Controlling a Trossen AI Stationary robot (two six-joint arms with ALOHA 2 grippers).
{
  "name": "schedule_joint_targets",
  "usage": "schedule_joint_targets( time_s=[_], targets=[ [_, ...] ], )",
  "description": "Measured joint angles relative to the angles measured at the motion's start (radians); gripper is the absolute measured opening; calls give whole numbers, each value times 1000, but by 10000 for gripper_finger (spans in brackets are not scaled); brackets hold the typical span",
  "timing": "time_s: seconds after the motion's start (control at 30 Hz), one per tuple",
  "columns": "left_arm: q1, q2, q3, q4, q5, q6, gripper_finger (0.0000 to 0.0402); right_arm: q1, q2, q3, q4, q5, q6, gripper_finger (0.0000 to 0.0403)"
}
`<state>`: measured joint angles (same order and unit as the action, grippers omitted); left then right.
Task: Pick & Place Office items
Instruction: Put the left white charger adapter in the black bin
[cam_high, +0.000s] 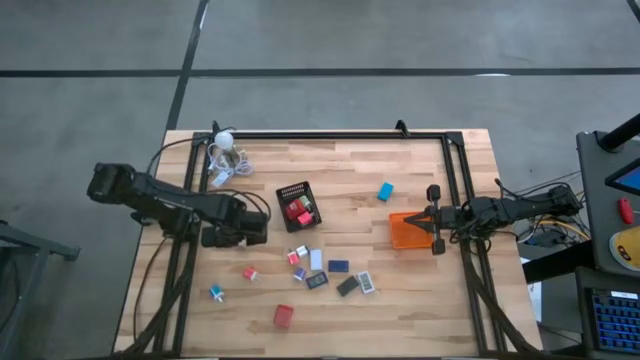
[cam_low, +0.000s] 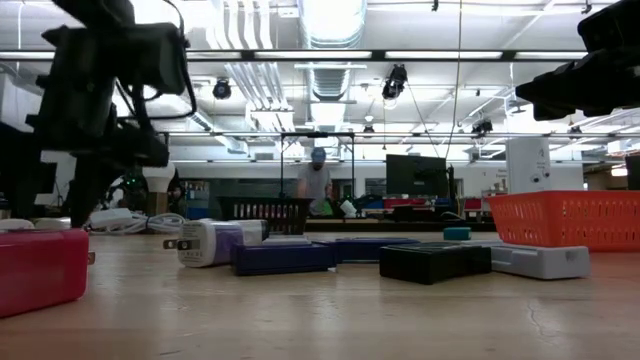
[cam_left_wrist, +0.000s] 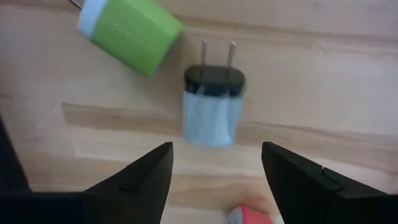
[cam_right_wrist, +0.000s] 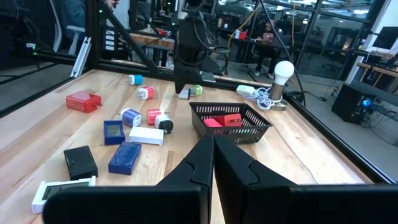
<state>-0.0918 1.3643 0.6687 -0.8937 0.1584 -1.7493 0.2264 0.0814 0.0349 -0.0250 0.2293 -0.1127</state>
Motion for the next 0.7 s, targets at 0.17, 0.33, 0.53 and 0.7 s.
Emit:
schedule_joint_targets(
  time_s=[0.17,0.33,0.53,0.7],
  targets=[
    [48,-1,-40,37,3,69,239,0,0,0,0,0,0,9],
    [74,-2,-40,38,1,110,230,0,0,0,0,0,0,9],
    [80,-2,-41,38,-4,119,216,0,0,0,0,0,0,9],
    [79,-2,-42,41,-5,119,207,0,0,0,0,0,0,9]
  ],
)
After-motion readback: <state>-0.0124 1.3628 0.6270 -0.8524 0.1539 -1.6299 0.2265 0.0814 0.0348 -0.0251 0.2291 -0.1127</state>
